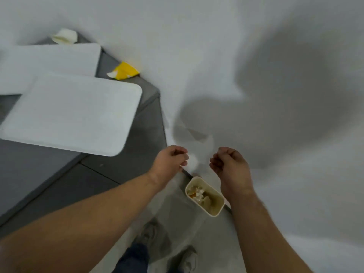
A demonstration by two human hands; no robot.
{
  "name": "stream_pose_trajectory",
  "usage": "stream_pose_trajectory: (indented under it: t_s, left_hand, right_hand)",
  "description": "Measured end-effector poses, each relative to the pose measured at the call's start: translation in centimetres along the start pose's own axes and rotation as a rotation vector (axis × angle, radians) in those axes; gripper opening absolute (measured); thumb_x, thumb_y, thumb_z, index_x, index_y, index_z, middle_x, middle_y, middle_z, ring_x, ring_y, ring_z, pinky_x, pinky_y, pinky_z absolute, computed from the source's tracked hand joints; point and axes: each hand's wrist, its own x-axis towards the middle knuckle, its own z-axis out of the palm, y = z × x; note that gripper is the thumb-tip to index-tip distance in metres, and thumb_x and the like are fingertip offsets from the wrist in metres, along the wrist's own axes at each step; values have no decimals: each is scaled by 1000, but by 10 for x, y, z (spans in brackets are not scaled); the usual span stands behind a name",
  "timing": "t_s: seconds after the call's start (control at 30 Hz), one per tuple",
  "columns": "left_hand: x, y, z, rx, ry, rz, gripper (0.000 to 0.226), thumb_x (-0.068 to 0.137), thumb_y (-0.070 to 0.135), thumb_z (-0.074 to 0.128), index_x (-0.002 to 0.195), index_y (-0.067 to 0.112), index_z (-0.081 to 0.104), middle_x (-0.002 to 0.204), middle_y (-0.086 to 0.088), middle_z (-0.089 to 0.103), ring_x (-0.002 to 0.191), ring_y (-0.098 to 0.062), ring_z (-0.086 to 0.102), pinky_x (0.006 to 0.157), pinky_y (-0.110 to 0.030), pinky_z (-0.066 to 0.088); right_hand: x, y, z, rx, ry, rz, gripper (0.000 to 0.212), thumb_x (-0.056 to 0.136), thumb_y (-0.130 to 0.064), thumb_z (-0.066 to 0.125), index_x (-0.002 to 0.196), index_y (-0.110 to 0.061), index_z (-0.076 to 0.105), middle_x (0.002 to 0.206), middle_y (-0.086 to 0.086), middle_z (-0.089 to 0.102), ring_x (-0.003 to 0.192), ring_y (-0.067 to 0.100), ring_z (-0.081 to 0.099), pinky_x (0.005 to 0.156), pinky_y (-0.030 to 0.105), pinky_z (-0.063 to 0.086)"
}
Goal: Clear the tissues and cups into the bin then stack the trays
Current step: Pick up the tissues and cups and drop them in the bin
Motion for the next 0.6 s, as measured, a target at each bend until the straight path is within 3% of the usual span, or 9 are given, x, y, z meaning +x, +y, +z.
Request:
stream_pose_trajectory:
  t_s: [0.1,0.27,0.6]
  left_hand:
    - [-44,57,-47,1,-12,83,16,91,7,68,107,4,69,90,-13,70,76,-19,68,78,-38,54]
    - [-112,118,-139,-5,183,236,11,92,11,65,101,11,72,93,-13,76,80,-22,73,78,-36,59]
    - [-190,108,-336,-245,617,306,12,92,13,67,104,12,70,90,-6,74,83,-19,70,73,-32,56]
  right_hand:
    - [-47,-57,39,-77,-125,-107,10,95,-11,63,104,-6,67,81,8,70,74,21,69,76,34,62]
    - [-107,-113,104,-163,-352,-220,6,95,-10,65,100,-11,68,86,10,69,78,22,68,78,35,60]
    - [-179,-102,265,-320,-668,-290,6,94,-8,65,96,-10,70,84,8,71,75,18,69,75,35,57]
